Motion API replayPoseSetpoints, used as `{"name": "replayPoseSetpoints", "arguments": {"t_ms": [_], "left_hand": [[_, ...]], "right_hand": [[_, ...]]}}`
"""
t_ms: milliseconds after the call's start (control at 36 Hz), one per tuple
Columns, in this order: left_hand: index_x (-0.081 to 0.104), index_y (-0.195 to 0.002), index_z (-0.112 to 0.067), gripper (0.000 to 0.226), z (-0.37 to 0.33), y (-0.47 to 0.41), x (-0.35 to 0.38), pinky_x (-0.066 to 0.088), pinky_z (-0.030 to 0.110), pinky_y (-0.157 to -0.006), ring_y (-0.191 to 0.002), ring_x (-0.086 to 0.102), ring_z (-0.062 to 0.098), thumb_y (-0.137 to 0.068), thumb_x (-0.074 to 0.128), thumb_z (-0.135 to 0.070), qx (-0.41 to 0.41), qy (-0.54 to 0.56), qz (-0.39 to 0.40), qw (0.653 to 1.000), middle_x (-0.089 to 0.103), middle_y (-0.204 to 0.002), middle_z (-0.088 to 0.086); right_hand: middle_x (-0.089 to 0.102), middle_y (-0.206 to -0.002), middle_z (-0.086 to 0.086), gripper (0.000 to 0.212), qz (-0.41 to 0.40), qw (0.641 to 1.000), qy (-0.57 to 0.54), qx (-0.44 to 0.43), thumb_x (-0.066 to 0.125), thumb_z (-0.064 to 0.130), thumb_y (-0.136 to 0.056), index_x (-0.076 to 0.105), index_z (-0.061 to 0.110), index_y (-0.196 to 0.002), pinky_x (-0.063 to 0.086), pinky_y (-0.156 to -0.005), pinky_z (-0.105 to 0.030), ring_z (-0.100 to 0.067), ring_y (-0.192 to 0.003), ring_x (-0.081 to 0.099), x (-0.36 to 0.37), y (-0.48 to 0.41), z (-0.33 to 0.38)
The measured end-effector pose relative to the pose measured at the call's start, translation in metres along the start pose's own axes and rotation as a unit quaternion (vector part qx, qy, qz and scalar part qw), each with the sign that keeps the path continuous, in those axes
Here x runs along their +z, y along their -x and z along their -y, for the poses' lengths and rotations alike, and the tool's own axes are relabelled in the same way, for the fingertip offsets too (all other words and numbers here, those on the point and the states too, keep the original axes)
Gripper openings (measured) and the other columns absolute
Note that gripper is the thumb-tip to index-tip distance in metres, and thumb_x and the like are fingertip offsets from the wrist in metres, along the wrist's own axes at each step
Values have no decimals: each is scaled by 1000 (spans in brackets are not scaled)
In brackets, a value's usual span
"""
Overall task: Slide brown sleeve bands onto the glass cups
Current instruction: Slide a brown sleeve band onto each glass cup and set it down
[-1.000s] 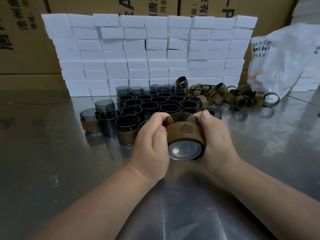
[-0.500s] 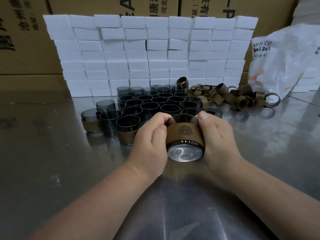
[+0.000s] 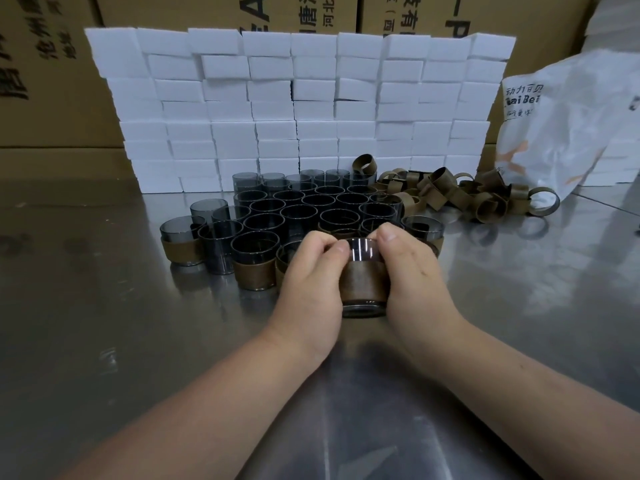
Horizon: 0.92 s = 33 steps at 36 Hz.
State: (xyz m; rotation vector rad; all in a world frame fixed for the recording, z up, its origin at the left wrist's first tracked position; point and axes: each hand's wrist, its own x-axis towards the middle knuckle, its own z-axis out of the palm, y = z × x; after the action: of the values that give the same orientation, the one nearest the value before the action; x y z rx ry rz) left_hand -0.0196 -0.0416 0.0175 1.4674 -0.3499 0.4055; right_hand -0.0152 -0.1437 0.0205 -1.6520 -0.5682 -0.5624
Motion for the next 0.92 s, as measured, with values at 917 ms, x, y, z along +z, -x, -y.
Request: {"name": "replayPoseSetpoints", "arguments": {"t_ms": [917], "left_hand": [[45,-43,-24,41,6,-2,-3,34,16,-50,-50,36,2,-81,35,-34,27,23,-5,999,38,-48,-10]], "right_hand": [[38,-41,13,48,23,993,-80,78,38,35,-85,45,26,-39,31,-43,-12,1,-41,37,6,5,4]]}}
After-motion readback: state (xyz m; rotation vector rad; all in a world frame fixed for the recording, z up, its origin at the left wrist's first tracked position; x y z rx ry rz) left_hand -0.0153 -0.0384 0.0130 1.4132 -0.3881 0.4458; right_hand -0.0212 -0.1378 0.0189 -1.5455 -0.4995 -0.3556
